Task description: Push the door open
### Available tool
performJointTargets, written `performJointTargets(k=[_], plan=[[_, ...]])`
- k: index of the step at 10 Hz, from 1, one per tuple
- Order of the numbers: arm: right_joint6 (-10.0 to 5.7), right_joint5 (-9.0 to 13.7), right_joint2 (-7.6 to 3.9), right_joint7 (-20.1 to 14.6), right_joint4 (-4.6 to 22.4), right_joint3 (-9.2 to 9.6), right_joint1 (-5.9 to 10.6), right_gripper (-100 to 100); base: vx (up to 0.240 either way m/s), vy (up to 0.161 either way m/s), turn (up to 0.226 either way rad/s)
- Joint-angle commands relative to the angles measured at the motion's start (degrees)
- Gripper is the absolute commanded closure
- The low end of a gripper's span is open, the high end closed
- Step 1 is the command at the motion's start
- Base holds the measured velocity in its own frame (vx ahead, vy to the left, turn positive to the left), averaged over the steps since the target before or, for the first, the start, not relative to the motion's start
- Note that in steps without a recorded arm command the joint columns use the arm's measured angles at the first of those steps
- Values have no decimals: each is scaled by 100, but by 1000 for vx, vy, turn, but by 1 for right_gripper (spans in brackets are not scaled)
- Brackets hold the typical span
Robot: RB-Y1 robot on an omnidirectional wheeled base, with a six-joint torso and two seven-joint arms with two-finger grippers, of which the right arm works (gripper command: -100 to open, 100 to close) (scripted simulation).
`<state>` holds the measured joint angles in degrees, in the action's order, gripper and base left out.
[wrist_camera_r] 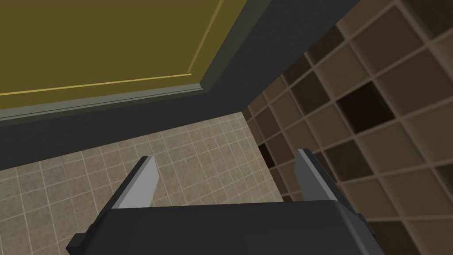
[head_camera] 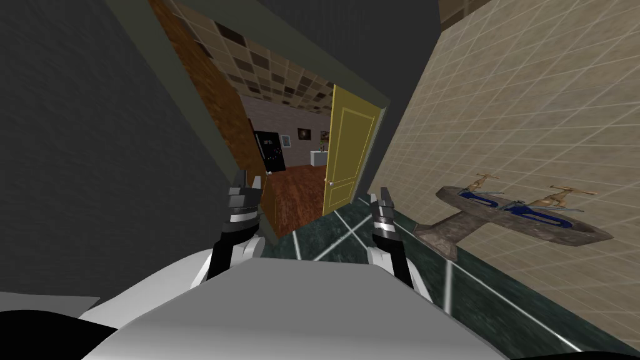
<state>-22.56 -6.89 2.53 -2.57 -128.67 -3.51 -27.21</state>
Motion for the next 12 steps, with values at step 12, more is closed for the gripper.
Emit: performJointTargets(k=[12], plan=[[-565, -440, -393, 1503, 1850, 162, 666, -100, 93, -33, 20]])
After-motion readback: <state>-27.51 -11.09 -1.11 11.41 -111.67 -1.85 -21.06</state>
